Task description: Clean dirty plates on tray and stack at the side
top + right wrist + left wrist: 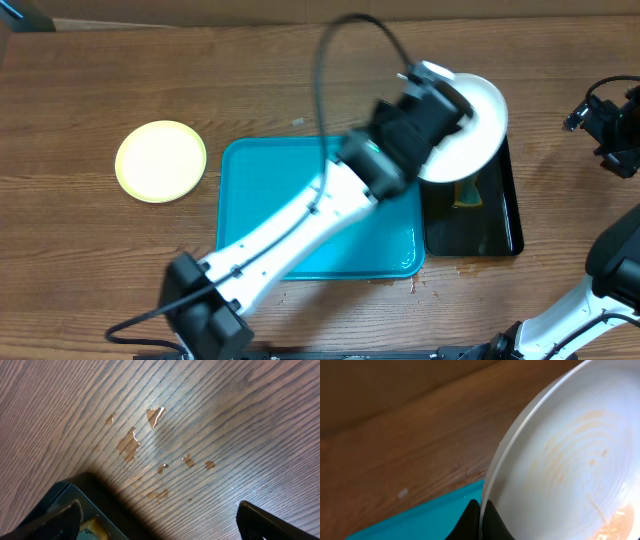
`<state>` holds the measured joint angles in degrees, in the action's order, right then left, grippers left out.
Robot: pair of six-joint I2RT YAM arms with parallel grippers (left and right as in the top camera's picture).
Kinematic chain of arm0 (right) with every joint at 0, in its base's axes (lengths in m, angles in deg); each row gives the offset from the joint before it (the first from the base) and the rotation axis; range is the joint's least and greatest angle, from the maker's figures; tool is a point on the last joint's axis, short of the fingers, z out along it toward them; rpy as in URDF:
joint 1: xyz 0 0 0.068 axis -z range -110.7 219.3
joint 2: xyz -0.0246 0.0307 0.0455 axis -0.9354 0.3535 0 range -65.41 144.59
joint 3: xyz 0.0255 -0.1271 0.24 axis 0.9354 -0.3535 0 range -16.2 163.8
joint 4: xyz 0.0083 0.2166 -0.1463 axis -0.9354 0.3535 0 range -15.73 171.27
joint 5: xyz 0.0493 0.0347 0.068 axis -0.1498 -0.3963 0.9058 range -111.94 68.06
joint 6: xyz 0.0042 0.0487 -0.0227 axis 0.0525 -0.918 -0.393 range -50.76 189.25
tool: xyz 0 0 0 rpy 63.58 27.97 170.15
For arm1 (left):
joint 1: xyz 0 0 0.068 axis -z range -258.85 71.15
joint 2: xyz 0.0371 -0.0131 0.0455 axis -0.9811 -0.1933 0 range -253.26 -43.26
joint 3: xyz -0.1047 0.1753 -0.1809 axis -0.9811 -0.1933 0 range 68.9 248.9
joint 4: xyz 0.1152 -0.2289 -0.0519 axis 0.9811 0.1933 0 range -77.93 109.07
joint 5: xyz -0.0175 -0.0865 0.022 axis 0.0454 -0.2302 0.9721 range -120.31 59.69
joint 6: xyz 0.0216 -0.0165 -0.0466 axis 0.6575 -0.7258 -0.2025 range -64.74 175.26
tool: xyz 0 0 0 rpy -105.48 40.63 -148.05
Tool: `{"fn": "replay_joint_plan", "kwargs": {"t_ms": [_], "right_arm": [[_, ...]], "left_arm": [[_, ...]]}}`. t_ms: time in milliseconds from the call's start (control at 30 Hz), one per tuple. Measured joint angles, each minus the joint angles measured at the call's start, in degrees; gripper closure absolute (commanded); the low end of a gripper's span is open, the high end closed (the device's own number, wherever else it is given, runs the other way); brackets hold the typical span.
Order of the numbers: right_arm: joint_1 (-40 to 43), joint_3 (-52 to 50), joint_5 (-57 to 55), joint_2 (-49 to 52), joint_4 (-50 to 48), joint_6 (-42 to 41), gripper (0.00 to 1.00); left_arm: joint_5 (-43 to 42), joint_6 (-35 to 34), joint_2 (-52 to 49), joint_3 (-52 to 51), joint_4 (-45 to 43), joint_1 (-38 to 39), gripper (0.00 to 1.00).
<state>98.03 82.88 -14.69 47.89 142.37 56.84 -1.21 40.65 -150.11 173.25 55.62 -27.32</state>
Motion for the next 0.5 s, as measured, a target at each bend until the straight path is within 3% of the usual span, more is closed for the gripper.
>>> {"fn": "replay_joint_plan", "kwargs": {"t_ms": [200,500], "right_arm": [[0.0,0.0,0.0,0.0,0.0,0.0,0.0],[0.0,0.0,0.0,0.0,0.0,0.0,0.0]], "left_arm": [[14.7,8.2,-3.5,0.0,-3.8,8.9,0.96],[35.7,21.0,-7.1,0.0,-13.7,15.0,0.96]]}}
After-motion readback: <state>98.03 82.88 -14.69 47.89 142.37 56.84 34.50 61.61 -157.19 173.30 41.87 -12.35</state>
